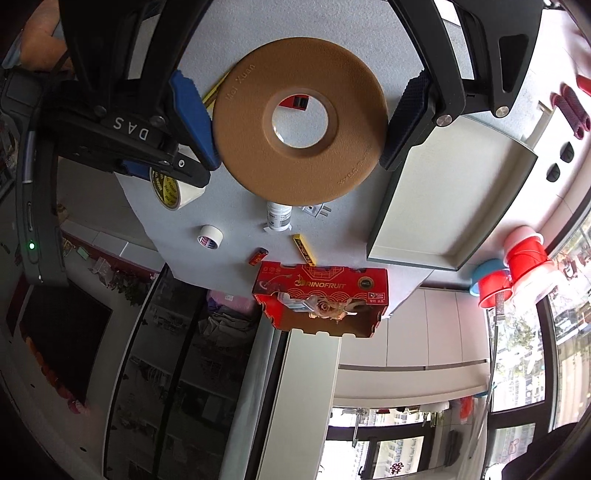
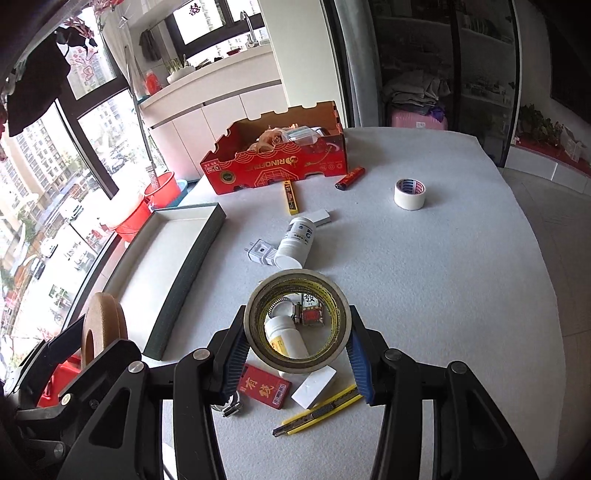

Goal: Organize rigid objects
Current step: 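Carry the cork ring and tape roll with both grippers over the green tray, then lower and release the ring and tape roll into the tray with both grippers, then grasp the yellow utility knife with the right gripper while the left gripper approaches the hose clamp, then grasp the steel hose clamp with the left gripper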

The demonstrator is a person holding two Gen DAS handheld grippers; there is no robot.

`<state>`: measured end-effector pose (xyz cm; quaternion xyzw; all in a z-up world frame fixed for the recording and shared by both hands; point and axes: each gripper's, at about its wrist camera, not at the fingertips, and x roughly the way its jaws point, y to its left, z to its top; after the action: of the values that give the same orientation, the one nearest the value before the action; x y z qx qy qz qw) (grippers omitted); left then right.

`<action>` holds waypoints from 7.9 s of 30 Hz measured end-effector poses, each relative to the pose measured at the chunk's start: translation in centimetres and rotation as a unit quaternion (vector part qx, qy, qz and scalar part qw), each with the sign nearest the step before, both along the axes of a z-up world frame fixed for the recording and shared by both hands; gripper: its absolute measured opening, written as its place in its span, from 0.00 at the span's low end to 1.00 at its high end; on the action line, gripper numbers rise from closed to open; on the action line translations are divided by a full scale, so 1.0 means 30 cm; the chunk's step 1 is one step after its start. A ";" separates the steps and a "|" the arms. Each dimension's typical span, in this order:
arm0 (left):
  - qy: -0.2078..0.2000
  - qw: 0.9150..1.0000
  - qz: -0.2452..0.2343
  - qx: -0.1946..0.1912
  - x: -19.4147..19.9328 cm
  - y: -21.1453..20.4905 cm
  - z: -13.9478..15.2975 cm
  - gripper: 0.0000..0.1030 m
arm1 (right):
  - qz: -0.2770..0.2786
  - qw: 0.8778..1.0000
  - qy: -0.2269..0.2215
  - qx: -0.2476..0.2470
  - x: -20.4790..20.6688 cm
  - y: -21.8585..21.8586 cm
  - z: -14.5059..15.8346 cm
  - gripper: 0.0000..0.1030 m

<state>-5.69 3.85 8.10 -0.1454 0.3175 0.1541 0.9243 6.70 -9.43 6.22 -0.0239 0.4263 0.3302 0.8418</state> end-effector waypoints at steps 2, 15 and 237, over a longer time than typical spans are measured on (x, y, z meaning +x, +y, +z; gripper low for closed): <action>-0.006 1.000 0.012 0.006 -0.017 0.029 0.028 0.86 | 0.011 1.000 0.001 0.007 -0.008 0.032 0.018 0.48; -0.015 0.992 0.127 0.024 -0.124 0.309 0.101 0.86 | 0.098 0.995 -0.022 0.013 -0.061 0.318 0.110 0.49; 0.048 0.997 -0.061 -0.021 0.067 -0.037 -0.142 0.46 | 0.019 0.998 0.060 -0.016 -0.019 -0.064 -0.163 0.17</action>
<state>-3.68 2.75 3.86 -0.1373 0.3729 0.0972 0.9125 6.12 -11.36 1.34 -0.0258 0.4809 0.3397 0.8079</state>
